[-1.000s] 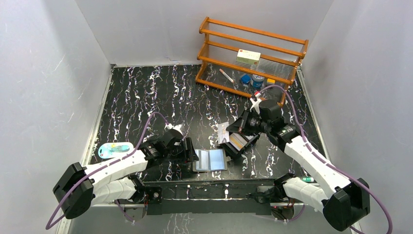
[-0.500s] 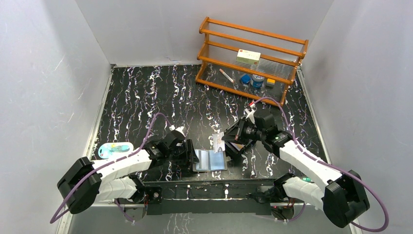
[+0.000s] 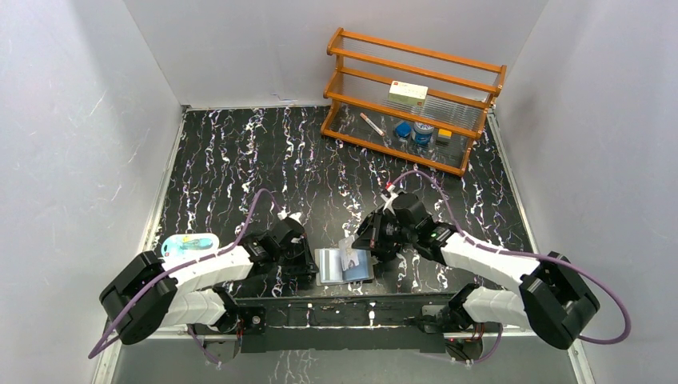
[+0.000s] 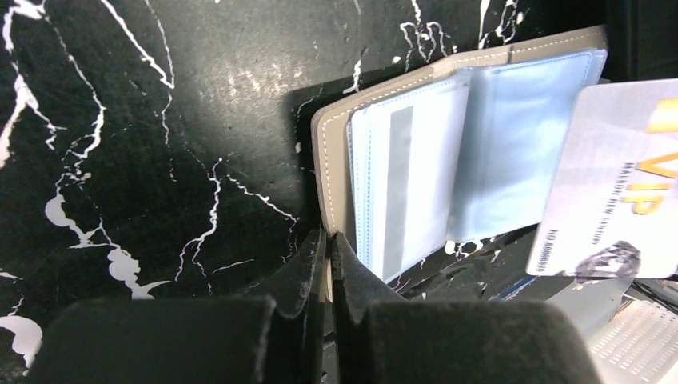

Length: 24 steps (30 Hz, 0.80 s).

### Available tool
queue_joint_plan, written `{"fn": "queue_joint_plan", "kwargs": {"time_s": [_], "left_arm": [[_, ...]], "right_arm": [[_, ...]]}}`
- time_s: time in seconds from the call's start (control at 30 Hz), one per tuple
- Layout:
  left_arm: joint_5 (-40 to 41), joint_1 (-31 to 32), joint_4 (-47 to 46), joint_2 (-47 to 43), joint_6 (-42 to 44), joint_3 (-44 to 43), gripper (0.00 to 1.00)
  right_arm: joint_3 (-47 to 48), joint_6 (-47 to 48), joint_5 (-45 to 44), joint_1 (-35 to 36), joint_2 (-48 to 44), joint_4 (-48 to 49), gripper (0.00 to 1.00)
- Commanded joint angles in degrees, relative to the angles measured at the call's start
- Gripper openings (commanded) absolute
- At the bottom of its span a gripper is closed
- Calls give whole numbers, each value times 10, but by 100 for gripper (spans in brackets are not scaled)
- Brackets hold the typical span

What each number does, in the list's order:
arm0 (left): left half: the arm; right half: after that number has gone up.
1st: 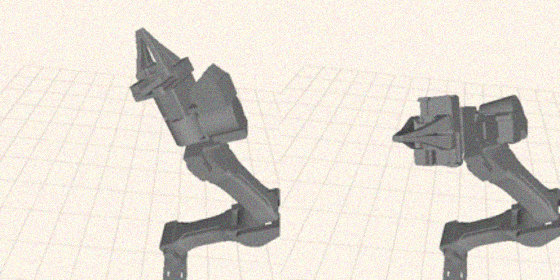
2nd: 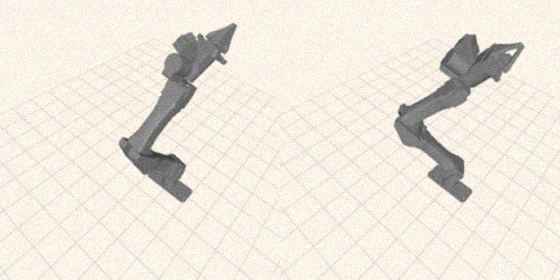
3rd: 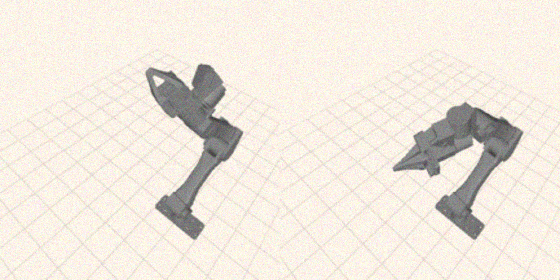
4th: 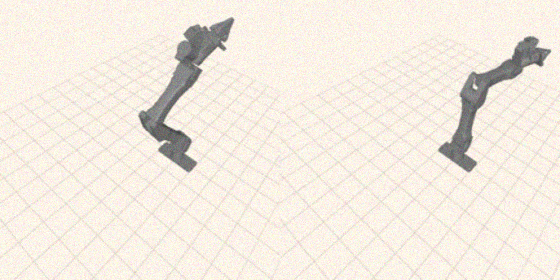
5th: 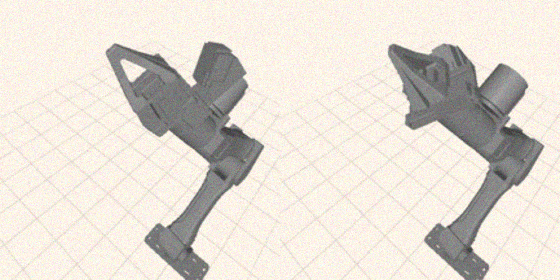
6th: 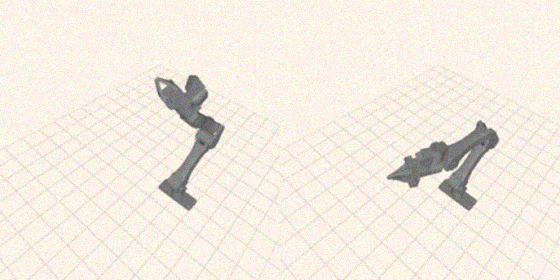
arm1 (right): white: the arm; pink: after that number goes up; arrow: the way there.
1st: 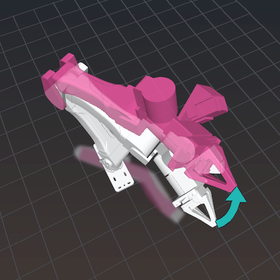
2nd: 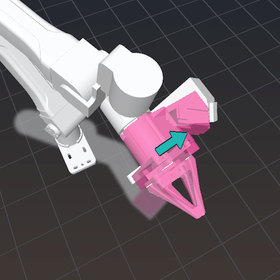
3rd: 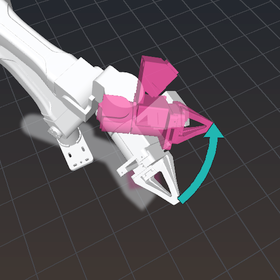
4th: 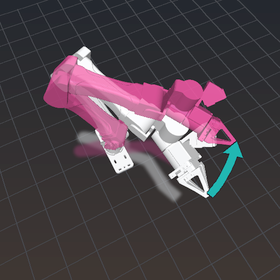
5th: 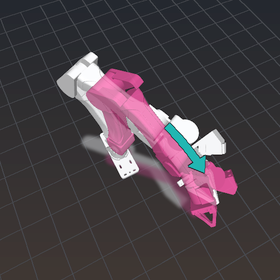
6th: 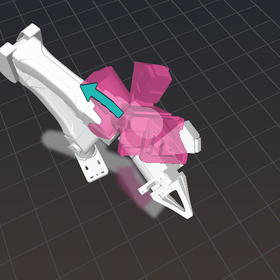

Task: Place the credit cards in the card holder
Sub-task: Insert the credit card into the card holder.

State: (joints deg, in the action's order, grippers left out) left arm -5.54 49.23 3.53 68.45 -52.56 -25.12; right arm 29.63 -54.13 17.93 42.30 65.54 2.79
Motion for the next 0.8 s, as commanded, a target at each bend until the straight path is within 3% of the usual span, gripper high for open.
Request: {"fn": "queue_joint_plan", "kwargs": {"time_s": [0.0,0.77], "left_arm": [[6,-2,26,-11,-9,23,0],[16,-2,45,-62,-27,53,0]], "right_arm": [[-11,-1,-24,27,31,68,0],[-22,-35,-103,85,76,53,0]]}}
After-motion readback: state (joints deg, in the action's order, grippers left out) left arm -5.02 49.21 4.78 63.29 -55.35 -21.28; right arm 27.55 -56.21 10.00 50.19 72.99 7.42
